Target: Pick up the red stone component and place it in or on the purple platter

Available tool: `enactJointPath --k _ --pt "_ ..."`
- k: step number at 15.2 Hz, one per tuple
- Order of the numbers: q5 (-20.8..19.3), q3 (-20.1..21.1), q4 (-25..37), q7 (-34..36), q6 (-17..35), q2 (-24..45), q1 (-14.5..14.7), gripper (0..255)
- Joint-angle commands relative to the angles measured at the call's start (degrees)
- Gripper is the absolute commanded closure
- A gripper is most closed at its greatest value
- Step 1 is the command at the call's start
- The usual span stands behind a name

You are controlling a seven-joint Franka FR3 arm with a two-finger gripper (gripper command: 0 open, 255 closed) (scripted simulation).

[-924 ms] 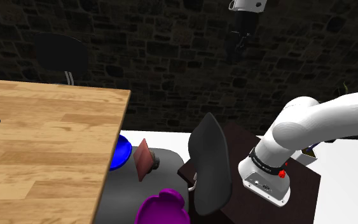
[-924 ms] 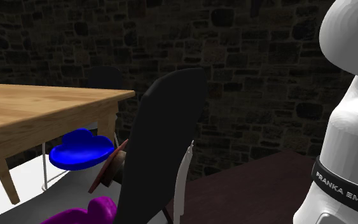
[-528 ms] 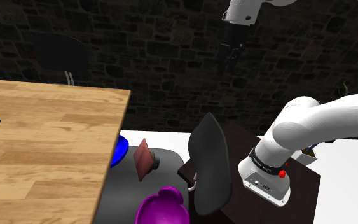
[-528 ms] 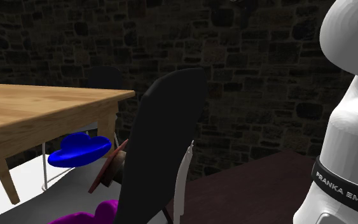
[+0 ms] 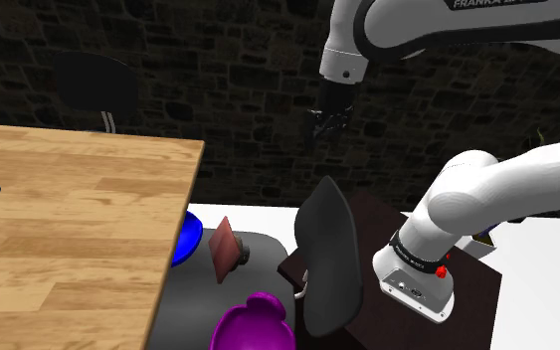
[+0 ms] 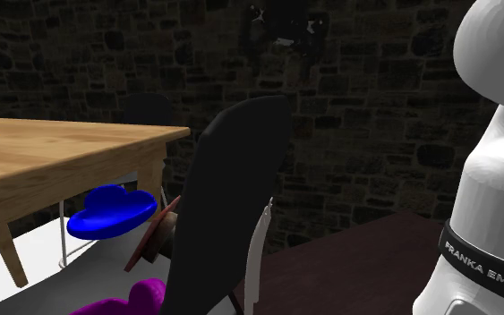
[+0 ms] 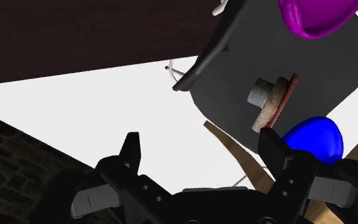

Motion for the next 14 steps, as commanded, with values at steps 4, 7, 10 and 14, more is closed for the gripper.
enactJointPath --k 4,7,10,14 --pt "4.4 7.9 -2.7 8.9 10.0 5.3 0.9 0" --pt "5.8 12.3 -2.8 14.5 16.5 10.7 1.2 0" --pt "4.3 14.2 -2.1 21.7 23.5 17.8 3.3 0" --pt "0.8 18.7 0.4 31.3 32.1 28.2 2.6 0"
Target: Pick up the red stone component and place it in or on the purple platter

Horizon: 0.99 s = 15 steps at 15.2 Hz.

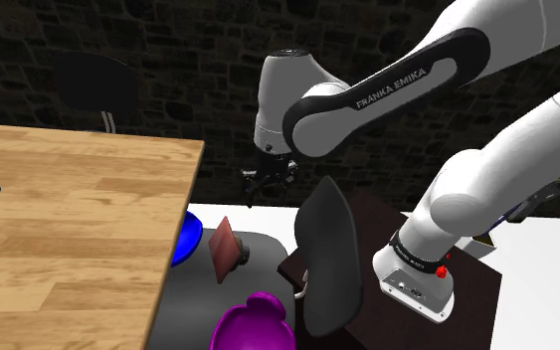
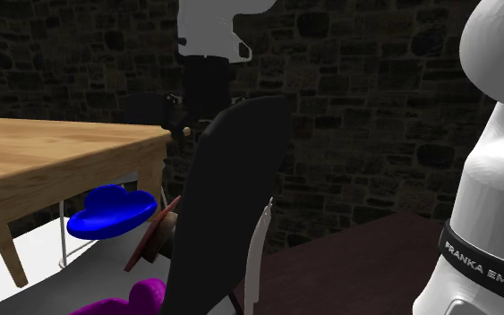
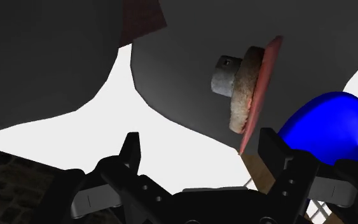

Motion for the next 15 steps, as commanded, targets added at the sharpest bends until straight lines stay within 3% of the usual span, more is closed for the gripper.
enactJointPath --k 1,5,8,15 --pt "-1.2 2.6 1.0 5.1 4.1 5.3 -1.1 0" --pt "-11.8 7.0 5.3 18.7 10.9 17.4 -4.0 0" --pt "-23.4 6.1 9.7 31.0 13.9 27.0 -3.0 0" --pt "-30.9 2.0 10.7 37.0 18.2 33.5 0.2 0"
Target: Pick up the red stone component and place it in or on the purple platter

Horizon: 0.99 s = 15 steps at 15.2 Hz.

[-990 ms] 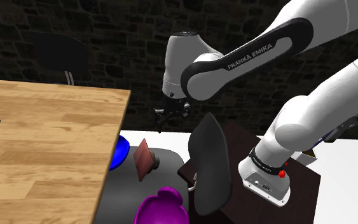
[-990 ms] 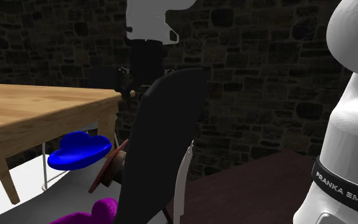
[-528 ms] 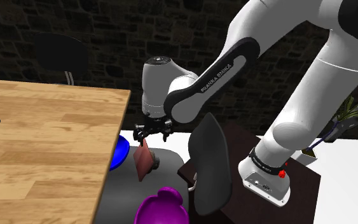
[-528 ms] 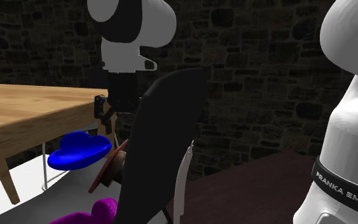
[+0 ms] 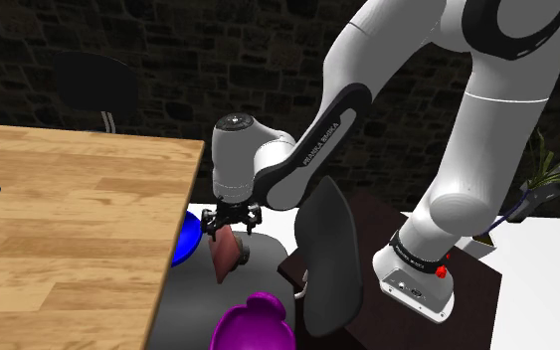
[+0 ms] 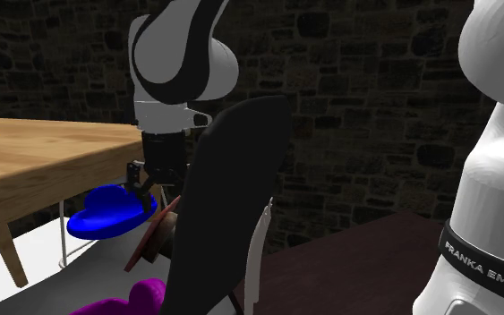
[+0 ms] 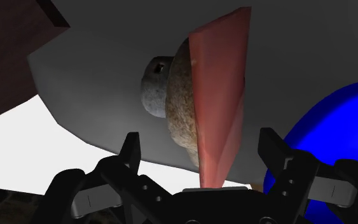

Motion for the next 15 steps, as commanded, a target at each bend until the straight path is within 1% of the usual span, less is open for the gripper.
enactJointPath --k 1,2,9,10,15 --pt "-1.9 -1.1 0.0 1.4 1.3 1.6 0.8 0" --pt "-2.5 -1.5 0.1 1.8 1.7 2.1 1.1 0" --pt "-2.5 -1.5 0.1 1.8 1.7 2.1 1.1 0" --pt "-2.5 -1.5 0.1 1.8 1.7 2.1 1.1 255" --pt "-2.5 -1.5 0.1 1.8 1.7 2.1 1.1 255"
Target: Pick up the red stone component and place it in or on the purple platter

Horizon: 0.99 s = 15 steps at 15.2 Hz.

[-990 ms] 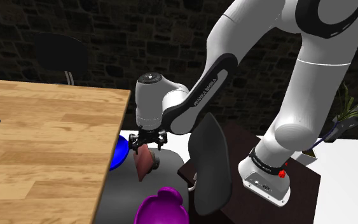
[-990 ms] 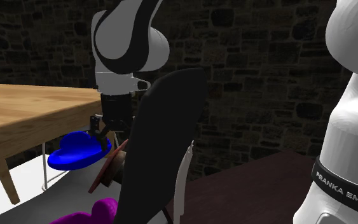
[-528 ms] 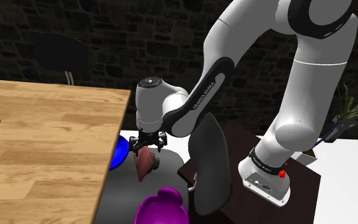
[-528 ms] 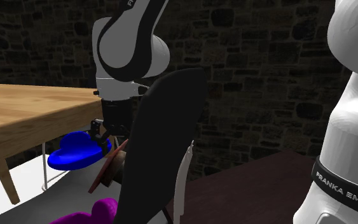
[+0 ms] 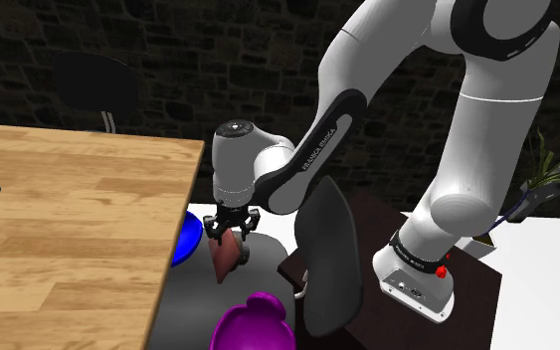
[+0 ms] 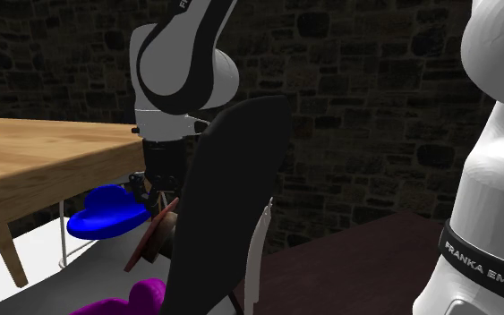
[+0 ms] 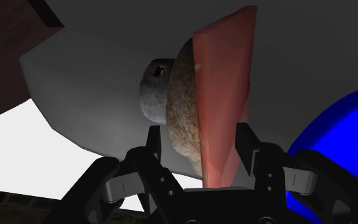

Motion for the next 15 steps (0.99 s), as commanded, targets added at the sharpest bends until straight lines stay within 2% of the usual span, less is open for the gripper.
enactJointPath --k 1,4,15 --pt "0.0 0.0 0.0 0.0 0.0 0.0 0.0 255" --pt "0.0 0.0 0.0 0.0 0.0 0.0 0.0 255" --pt "10.7 5.3 -0.1 -7.5 -7.4 -9.3 -3.7 255"
